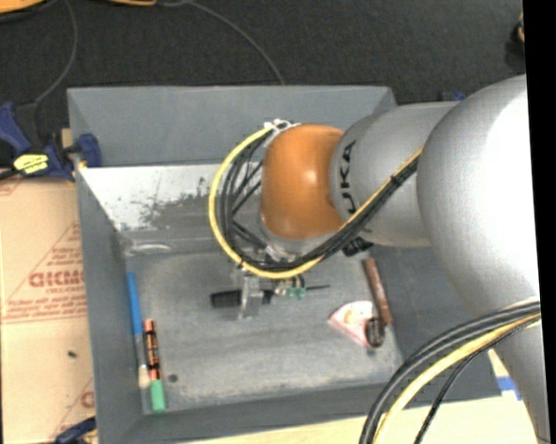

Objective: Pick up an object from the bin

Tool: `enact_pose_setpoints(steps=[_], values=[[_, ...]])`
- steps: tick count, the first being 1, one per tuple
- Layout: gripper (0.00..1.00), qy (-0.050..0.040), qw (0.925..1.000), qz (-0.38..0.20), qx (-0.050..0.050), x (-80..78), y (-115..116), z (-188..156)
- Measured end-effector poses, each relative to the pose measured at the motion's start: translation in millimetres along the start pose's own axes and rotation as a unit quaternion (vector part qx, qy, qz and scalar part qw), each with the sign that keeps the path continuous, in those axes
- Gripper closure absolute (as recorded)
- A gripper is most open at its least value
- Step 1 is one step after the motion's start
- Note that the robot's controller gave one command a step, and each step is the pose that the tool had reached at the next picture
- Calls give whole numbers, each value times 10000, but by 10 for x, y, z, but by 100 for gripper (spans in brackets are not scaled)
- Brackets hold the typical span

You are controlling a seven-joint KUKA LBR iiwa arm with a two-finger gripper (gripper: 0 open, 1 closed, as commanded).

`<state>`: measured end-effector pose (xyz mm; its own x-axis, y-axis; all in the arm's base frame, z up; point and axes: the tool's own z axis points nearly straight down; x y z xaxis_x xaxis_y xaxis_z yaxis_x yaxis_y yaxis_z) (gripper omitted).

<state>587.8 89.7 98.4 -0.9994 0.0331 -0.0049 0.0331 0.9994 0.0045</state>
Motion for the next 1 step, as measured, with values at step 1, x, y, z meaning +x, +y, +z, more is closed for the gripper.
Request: enact_pose_setpoints(steps=[1], values=[[100, 9, 10000, 1, -1, 4, -1, -156]])
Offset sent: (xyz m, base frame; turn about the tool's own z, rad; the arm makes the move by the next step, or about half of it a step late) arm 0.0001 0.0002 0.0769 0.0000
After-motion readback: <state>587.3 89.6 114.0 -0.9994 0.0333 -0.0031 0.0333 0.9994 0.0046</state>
